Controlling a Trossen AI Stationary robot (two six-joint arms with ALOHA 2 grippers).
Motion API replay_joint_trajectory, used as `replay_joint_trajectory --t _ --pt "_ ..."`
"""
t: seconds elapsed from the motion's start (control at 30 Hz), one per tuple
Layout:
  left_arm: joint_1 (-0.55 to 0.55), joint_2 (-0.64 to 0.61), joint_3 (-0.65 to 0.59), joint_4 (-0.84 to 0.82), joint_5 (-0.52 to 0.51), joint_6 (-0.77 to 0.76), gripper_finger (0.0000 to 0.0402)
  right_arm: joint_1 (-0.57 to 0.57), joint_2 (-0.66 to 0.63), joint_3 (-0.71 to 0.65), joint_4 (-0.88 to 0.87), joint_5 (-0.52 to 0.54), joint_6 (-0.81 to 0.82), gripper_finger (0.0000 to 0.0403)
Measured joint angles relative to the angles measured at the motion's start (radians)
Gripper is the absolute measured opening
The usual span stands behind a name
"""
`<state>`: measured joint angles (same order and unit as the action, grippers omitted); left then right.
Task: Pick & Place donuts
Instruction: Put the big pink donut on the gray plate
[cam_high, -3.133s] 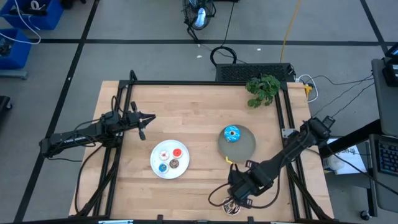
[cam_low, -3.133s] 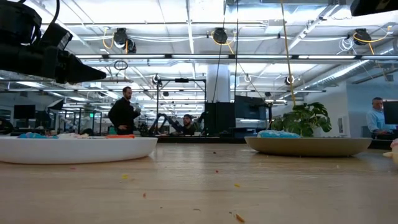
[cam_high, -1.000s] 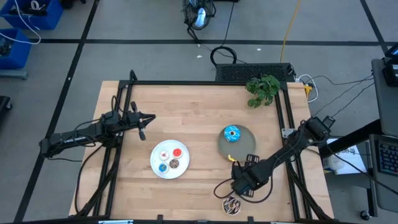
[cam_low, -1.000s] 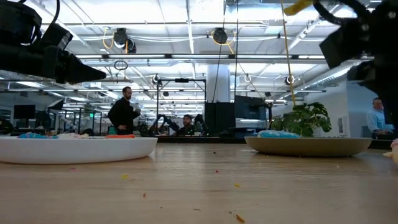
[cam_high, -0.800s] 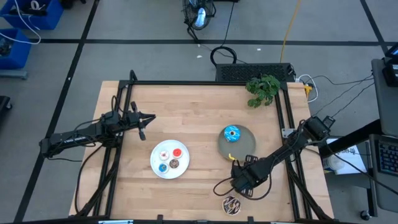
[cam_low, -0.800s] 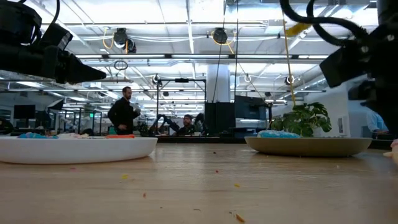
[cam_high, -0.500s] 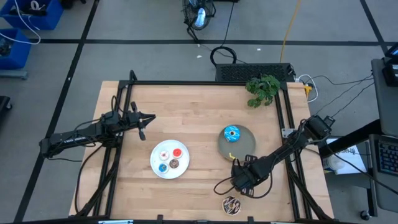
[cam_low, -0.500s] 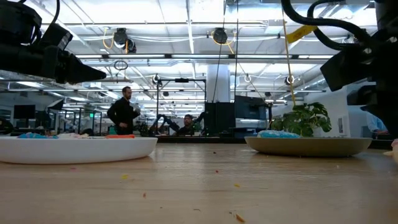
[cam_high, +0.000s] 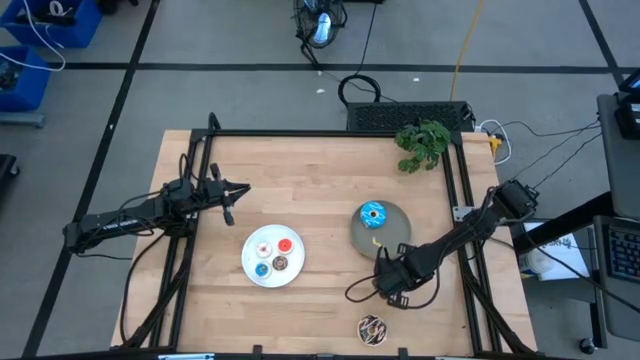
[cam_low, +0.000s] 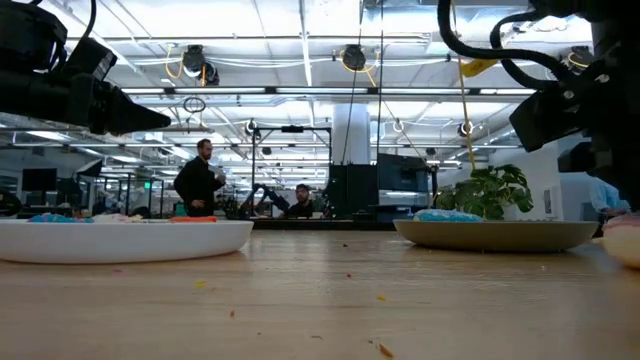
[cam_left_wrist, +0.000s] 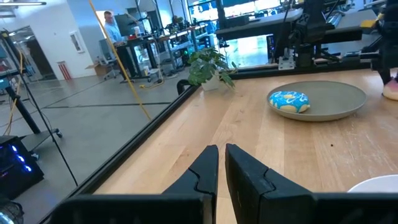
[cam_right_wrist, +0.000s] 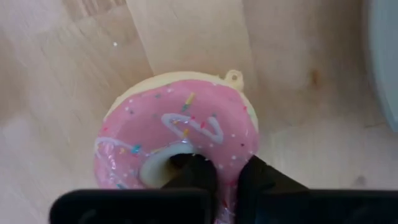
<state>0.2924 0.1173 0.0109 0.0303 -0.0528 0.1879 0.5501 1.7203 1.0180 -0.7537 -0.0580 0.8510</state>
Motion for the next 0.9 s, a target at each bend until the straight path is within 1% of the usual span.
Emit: replay_joint_trajectory --t 0.07,0.17,0.27,0.33,0.4,0.5,0.7,0.8,0.9 --pt "0.0 0.0 0.0 0.0 0.0 0.0 0.0037 -0.007 -0.033 -0.002 -0.006 -0.003 0.001 0.0011" --pt "0.0 0.0 0.0 0.001 0.0 0.0 0.0037 -0.009 -0.099 0.0 -0.005 0.0 0.001 0.0023" --pt "0.0 0.0 0.0 0.002 0.0 0.0 0.0037 -0.012 -0.133 0.024 -0.019 0.019 0.004 0.0023" --pt "0.0 0.0 0.0 0.002 0.0 0.006 0.0037 -0.012 -0.145 0.065 -0.035 0.051 -0.002 0.0014" --pt "0.0 0.0 0.0 0.002 0.0 0.012 0.0037 -0.012 -0.144 0.121 -0.063 0.058 -0.026 0.0008" --pt "0.0 0.0 0.0 0.002 -0.001 0.012 0.0037 -0.013 -0.135 0.216 -0.13 0.065 -0.06 0.0008" --pt "0.0 0.0 0.0 0.002 0.0 0.013 0.0037 -0.019 -0.134 0.387 -0.302 0.14 -0.088 0.0008" --pt "0.0 0.0 0.0 0.002 0.0 0.013 0.0037 -0.027 -0.135 0.44 -0.381 0.162 -0.091 0.0009" --pt "0.0 0.0 0.0 0.003 0.0 0.013 0.0037 -0.05 -0.134 0.447 -0.417 0.162 -0.1 0.0009"
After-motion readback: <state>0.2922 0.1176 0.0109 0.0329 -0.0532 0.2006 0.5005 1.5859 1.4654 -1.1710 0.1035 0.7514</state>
